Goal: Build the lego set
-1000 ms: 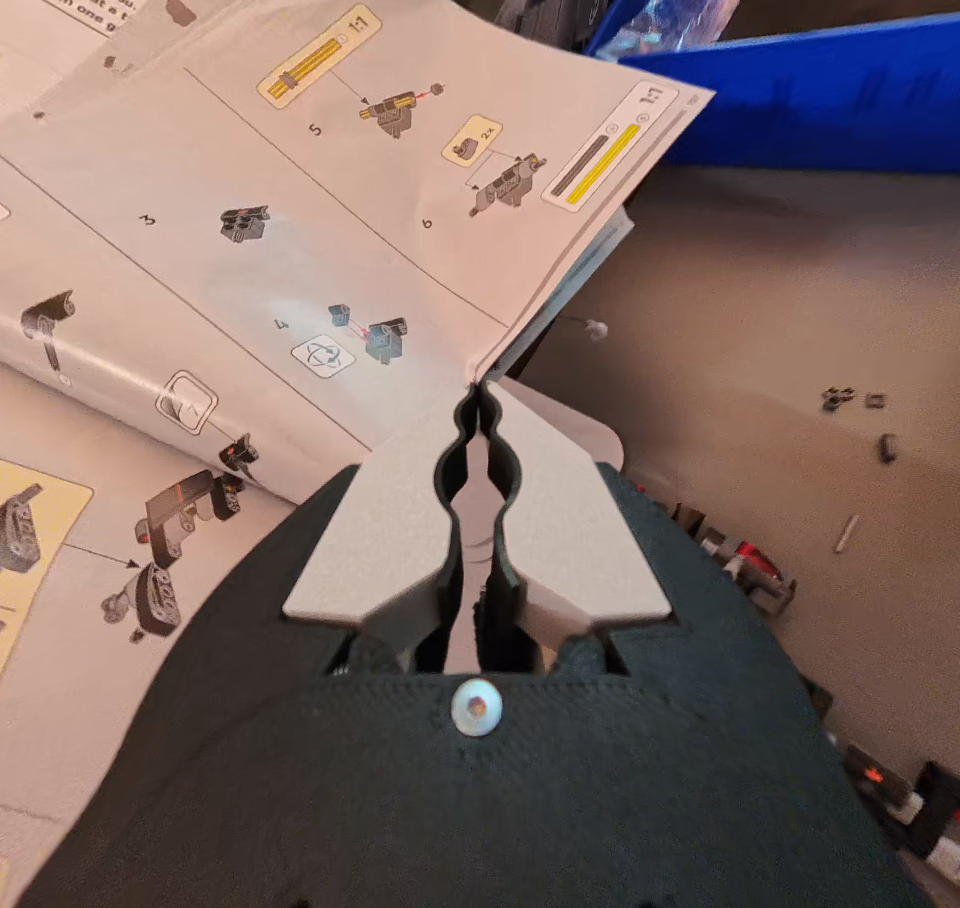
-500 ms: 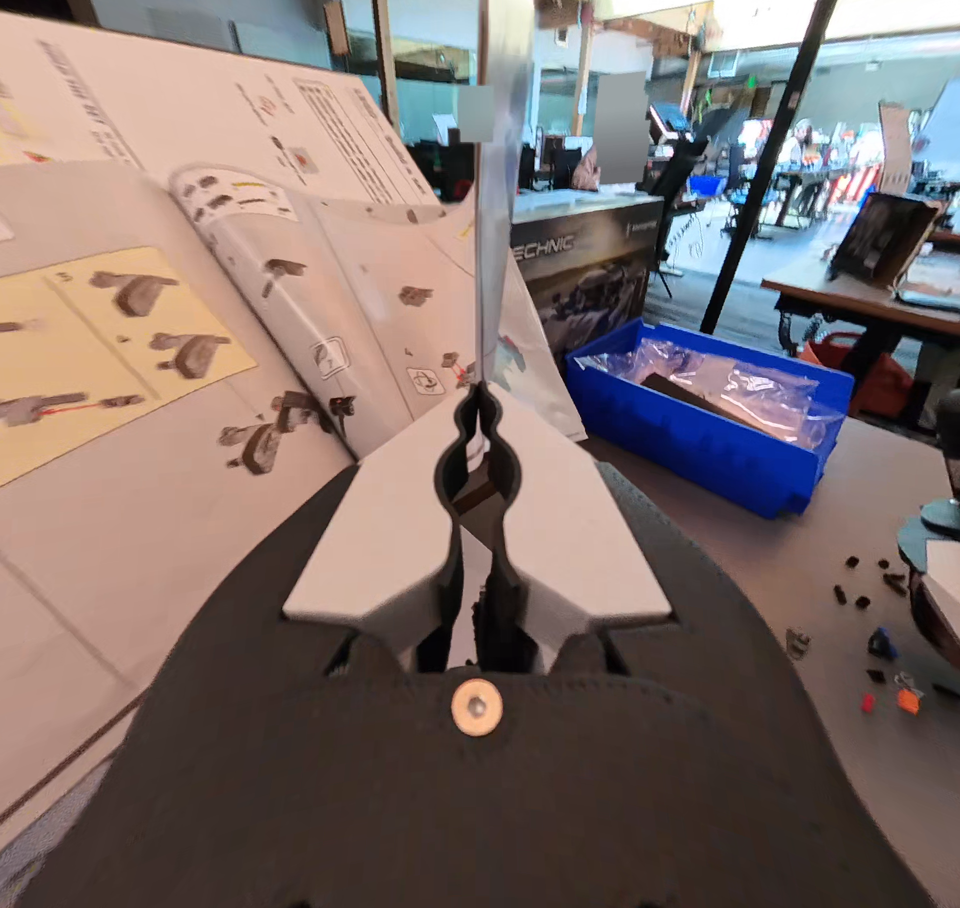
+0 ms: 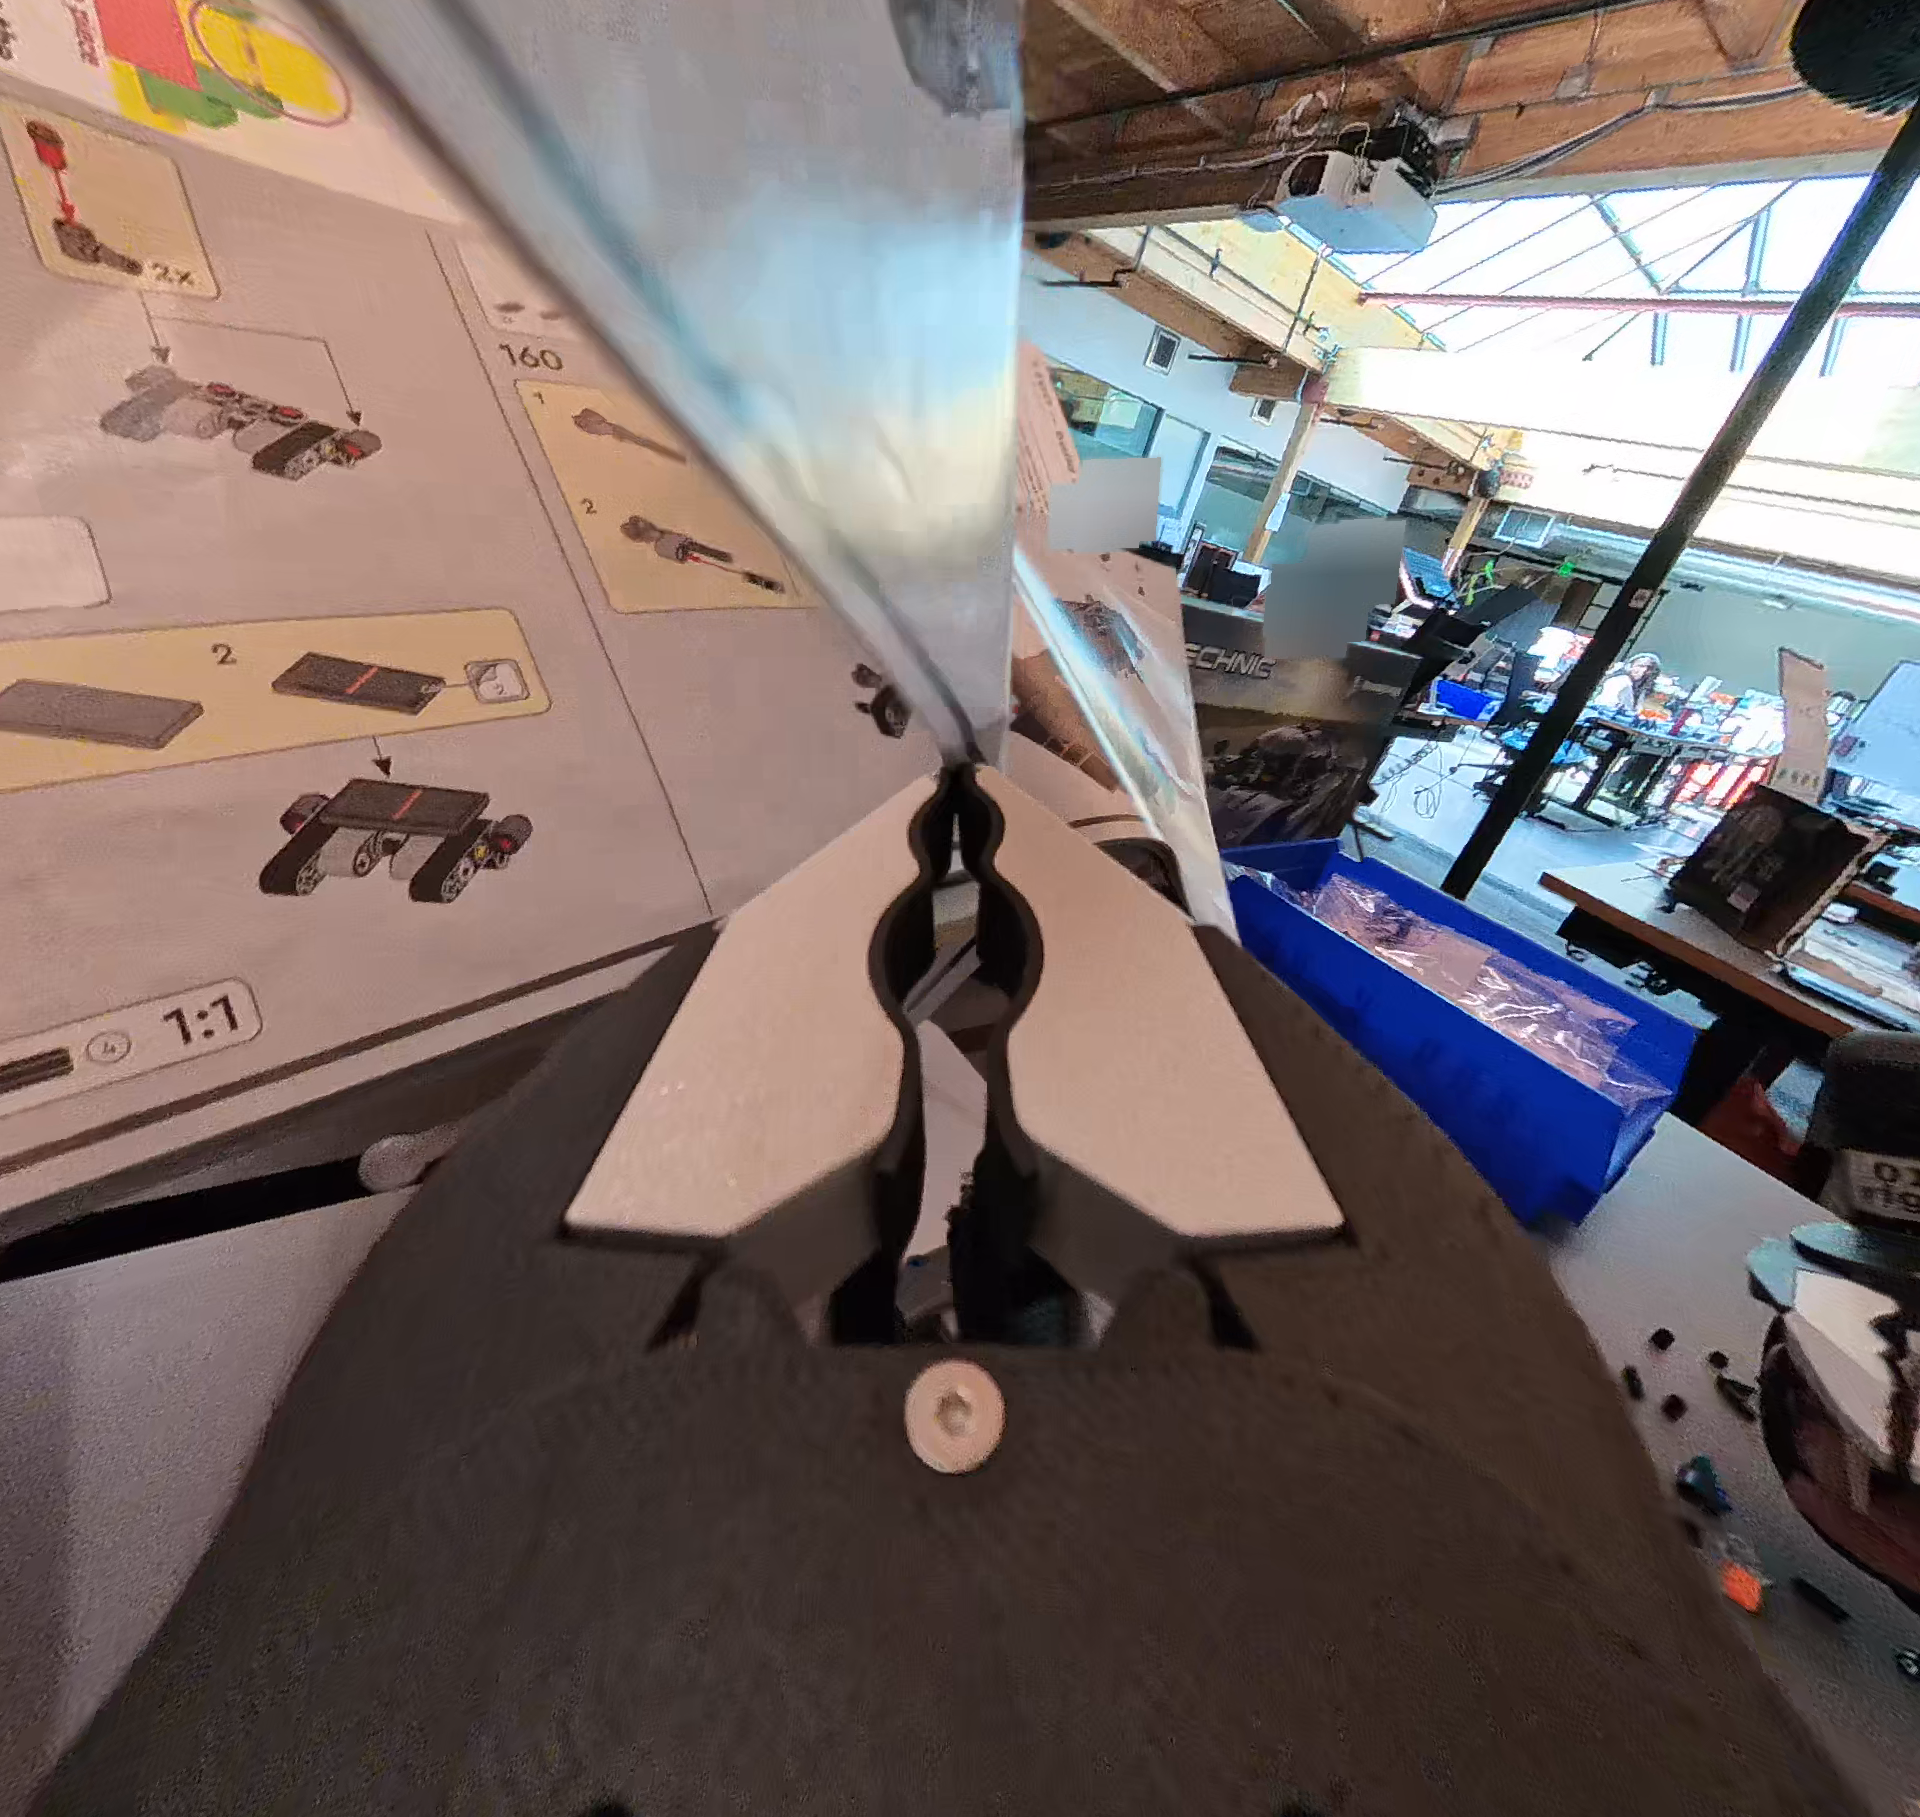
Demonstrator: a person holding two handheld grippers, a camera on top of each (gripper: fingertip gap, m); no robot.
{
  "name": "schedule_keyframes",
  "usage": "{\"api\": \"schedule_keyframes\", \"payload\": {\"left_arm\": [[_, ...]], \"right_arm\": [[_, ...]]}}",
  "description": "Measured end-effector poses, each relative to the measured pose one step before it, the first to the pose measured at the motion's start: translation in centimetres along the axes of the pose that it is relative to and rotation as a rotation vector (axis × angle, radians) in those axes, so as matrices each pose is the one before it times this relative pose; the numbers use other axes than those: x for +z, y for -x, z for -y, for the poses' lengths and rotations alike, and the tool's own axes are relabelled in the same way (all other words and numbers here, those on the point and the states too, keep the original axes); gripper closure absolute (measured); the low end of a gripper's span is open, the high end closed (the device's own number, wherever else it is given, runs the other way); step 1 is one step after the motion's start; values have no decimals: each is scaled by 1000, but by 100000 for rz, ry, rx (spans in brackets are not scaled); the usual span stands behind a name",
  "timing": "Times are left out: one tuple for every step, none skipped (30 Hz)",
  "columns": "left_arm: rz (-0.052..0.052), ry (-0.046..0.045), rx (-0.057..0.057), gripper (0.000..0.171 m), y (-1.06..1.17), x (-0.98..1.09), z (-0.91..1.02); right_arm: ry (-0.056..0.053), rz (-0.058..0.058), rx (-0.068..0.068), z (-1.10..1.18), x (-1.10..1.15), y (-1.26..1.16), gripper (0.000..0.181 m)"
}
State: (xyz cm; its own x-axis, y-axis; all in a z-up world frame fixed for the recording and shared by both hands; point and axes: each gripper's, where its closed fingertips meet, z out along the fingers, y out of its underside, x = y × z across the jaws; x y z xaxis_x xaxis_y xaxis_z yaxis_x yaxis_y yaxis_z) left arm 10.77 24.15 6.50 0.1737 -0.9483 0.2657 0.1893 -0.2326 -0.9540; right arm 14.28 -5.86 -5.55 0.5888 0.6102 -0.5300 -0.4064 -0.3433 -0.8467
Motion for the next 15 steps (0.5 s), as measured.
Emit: {"api": "schedule_keyframes", "payload": {"left_arm": [[-1842, -1395, -1736, 171, 14, -172, 179], [-388, -1940, -1613, 164, 204, -215, 356], [-395, -1948, -1762, 157, 224, -205, 432], [-1715, -988, -2003, 149, 59, -113, 380], [-891, -522, -1770, 139, 131, -139, 379], [-2049, -2682, -32, 138, -159, -275, 677], [-2756, -3522, 382, 136, -359, -313, 835], [-1315, -1327, 33, 140, -168, -244, 566], [-539, -470, 302, 144, -25, -239, 459], [-289, -1385, 431, 151, 41, -279, 533], [1252, -1652, -100, 151, 342, -295, 576], [1045, -913, 158, 153, 359, -249, 453], [225, 58, 686, 159, 236, -182, 298], [849, 941, 876, 163, 289, -120, 119], [1426, 758, 869, 166, 341, -99, 96]], "right_arm": [[132, -153, 82, -37, 4, -44, 181], [-72, 50, 129, 0, 4, -24, 181], [44, 16, 136, -29, 2, -28, 181], [154, -69, 60, -41, 16, -34, 181], [166, -45, 49, -43, 44, -32, 181], [251, 1, 141, -72, 37, -29, 181], [233, 7, 128, -66, 45, -36, 181], [213, -30, 74, -45, 34, -34, 181], [195, -25, 78, -55, 27, -32, 181], [95, -26, 65, -32, 21, -27, 181], [110, -61, 90, -42, 19, -36, 181], [224, -2, 173, -56, 32, -45, 181], [159, 47, 77, -49, 30, -22, 181], [175, -68, 13, -43, 29, -37, 181], [187, -65, 72, -49, 21, -44, 181]]}}
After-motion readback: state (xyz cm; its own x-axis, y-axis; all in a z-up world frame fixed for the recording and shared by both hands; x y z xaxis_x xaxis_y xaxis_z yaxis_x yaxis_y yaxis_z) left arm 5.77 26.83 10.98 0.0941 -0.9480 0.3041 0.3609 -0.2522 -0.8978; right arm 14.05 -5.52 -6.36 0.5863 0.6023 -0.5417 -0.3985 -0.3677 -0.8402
